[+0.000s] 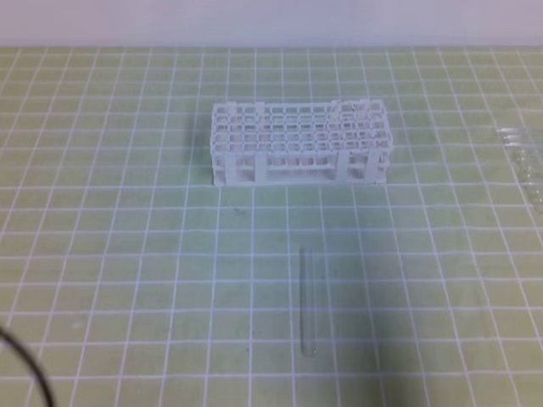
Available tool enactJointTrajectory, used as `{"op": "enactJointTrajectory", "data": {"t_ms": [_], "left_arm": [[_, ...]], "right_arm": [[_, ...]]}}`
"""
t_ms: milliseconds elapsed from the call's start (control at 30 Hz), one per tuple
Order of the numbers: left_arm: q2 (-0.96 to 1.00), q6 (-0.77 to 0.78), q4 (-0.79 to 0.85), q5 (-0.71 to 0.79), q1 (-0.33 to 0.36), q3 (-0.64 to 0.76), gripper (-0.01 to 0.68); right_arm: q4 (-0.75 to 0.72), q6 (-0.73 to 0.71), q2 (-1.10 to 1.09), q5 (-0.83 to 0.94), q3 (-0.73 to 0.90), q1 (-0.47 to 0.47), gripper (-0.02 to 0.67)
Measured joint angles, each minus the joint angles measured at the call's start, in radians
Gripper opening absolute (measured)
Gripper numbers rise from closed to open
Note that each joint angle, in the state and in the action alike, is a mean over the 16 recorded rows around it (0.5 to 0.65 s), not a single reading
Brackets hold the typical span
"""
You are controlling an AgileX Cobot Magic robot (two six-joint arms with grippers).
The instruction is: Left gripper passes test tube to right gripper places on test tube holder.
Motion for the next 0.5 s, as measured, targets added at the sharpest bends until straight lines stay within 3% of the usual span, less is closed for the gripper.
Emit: {"op": "enactJointTrajectory", "data": {"t_ms": [233,500], "left_arm": [[0.304,0.193,-0.161,0.163,-0.061,-0.213,0.0],[0.635,0.284,-0.278,0.219,-0.279,-0.407,0.0]], "right_arm": [[-0.016,-0.033,0.214,0.207,-0.171,0.0,-0.016],[-0.011,-0.085,0.313,0.307,-0.237,0.0,-0.016]]}}
